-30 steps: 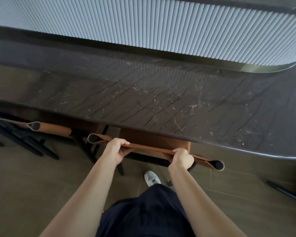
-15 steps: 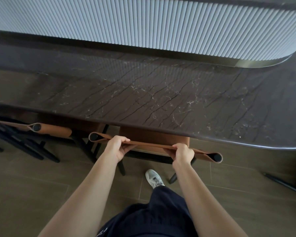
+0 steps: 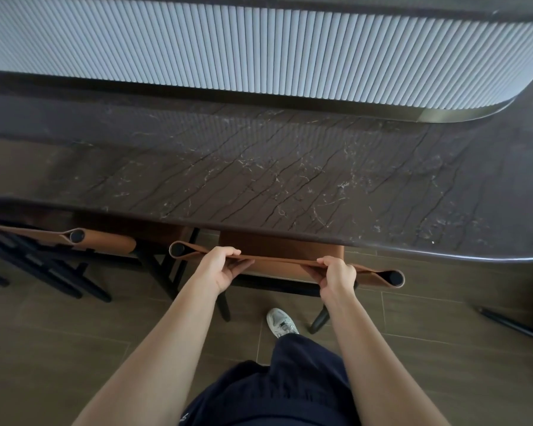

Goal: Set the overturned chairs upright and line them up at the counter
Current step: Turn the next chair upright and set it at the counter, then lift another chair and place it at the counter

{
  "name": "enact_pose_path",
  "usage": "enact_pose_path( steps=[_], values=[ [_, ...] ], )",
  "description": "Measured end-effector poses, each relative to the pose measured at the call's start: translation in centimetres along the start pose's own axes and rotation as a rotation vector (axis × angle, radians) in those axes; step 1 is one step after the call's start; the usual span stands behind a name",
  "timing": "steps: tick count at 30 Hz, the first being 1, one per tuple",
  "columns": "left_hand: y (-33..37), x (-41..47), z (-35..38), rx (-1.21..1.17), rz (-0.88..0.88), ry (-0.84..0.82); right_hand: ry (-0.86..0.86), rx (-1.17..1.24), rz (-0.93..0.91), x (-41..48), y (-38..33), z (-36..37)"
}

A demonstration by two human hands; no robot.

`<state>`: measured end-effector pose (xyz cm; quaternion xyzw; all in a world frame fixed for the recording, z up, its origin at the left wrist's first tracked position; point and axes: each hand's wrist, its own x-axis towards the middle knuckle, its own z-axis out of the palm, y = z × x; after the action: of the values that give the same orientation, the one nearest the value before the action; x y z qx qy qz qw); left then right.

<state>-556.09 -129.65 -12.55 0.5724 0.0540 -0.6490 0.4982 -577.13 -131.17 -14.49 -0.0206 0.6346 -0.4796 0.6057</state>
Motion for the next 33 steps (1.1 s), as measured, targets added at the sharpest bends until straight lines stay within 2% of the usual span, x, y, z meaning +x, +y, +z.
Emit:
enact_pose_path(
  steps=[6,10,14,22,28,33],
  values=[
    [-0.4,-1.1,0.1,-0.043,-0.021,0.004,-0.053,0.020,-0.003,-0.3,0.0,-0.3],
    [-1.2,-2.4,0.1,-0.069,-0.006,-0.058,-0.079,0.063,0.005,-1.2,-0.2,-1.3],
    [-2.2,-3.9,0.2,-0.001,0.018,-0.096,-0.119,0.121,-0.010,-2.4,-0.8,-3.0],
    [-4.9,-6.8,0.8,0.147,0.045,-0.274,-0.217,0.122,-0.042,-5.2,-2.3,-7.2],
    [-7.5,-9.0,3.8,0.230,0.102,-0.337,-0.252,0.142,-0.125,-7.4,-4.4,-12.6],
    [-12.5,-12.0,7.1,0.240,0.134,-0.423,-0.297,0.157,-0.180,-9.9,-6.9,-19.7]
  ],
)
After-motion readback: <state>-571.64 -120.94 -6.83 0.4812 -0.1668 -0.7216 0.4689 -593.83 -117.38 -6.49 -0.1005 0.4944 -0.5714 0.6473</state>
